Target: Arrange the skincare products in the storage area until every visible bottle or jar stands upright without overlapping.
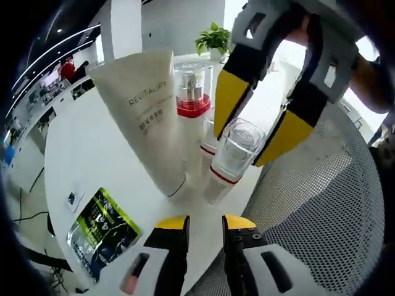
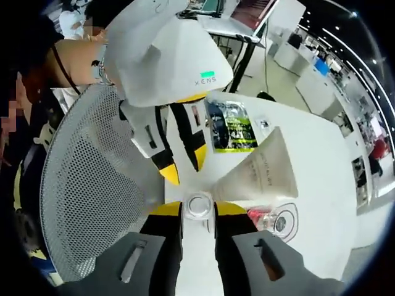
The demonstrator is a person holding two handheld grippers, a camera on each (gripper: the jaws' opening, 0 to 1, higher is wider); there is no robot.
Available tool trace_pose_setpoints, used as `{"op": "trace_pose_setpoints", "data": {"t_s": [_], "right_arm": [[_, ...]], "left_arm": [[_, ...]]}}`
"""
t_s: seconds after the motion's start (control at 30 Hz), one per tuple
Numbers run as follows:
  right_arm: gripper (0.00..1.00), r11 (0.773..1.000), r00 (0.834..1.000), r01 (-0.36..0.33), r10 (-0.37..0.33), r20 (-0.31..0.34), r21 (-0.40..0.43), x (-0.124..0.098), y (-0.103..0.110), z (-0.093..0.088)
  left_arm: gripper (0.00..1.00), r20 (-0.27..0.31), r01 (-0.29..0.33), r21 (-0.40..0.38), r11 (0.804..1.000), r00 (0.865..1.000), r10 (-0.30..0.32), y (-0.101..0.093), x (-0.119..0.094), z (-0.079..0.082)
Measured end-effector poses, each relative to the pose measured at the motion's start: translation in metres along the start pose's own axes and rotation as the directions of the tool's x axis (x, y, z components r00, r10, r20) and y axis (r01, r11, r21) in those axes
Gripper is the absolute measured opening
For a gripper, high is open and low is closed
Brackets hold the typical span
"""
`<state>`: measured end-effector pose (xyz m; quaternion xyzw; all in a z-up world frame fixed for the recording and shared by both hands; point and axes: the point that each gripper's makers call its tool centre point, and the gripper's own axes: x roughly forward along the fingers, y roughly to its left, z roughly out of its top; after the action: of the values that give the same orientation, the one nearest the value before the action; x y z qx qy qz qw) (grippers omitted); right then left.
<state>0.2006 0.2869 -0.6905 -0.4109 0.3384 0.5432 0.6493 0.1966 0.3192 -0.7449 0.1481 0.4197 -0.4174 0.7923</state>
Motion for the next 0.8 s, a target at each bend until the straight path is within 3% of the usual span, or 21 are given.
{"op": "trace_pose_setpoints", "data": {"t_s": [0.23,0.4,0.8], "right_arm": [[0.17,1.000,0.999,-0.017,0.017,-0.036,0.001,0.012,-0.002,-0.006],[0.17,0.999,1.000,-0.027,0.027,-0.006,0.031,0.012,-0.006,-0.005],[0.18,1.000,1.000,0.001,-0.001,0.000,0.015,0.010,-0.011,-0.007]], "left_arm": [[0.22,-0.018,-0.001,0.018,1.000,1.000,0.001,-0.003,0.002,-0.003],[0.22,-0.019,0.003,0.016,1.000,1.000,-0.003,-0.003,0.002,-0.003],[0.22,-0.031,0.017,0.020,1.000,0.999,-0.016,-0.006,0.003,-0.005]]}}
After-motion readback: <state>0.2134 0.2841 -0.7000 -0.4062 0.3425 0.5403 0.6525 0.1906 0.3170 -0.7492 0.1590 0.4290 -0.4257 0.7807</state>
